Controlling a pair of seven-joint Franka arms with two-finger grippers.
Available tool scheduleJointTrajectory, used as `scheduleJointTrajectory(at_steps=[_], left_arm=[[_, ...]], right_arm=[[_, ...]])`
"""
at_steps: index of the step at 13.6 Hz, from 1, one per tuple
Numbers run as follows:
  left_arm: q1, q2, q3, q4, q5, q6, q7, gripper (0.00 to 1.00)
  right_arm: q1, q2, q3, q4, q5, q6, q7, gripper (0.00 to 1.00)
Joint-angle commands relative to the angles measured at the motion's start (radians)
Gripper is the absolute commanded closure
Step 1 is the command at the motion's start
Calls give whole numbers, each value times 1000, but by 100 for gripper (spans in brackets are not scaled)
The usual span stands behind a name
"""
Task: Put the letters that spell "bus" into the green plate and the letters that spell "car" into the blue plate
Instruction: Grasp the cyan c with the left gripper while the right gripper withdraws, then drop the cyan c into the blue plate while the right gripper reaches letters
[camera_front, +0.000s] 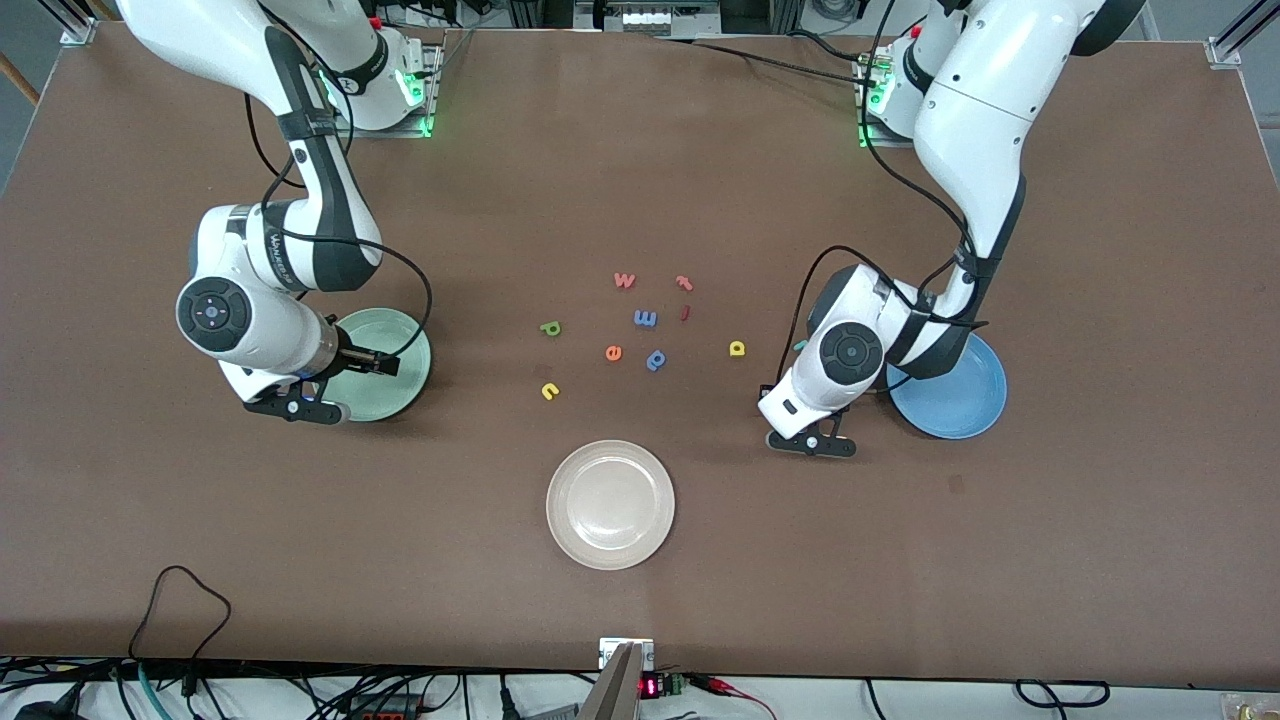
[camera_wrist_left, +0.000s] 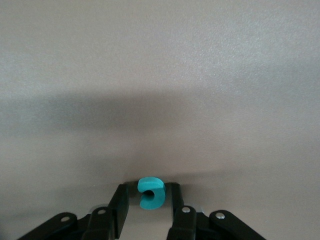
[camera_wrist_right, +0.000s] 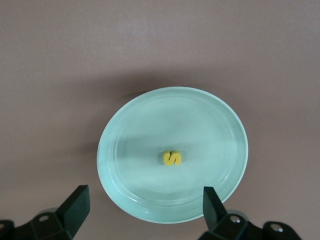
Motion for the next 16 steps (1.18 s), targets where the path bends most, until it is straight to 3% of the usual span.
scheduleJointTrajectory(at_steps=[1,3,8,13,16], left_arm=[[-2,-6,1,-13,22,11,-24,75],[1,-7,1,-24,22,12,-24,85],[20,-24,2,-16,20,0,-18,87],[52,-64,7,79,20,-199,-16,87],[125,-104,11,93,22,-297,22,87]], right_arm=[[24,17,-2,7,8,2,14,0],[32,17,-2,7,8,3,14,0],[120,30,-2,13,16,37,14,0],[222,113,1,13,22,139,150,0],[311,165,3,14,101,199,238,0]])
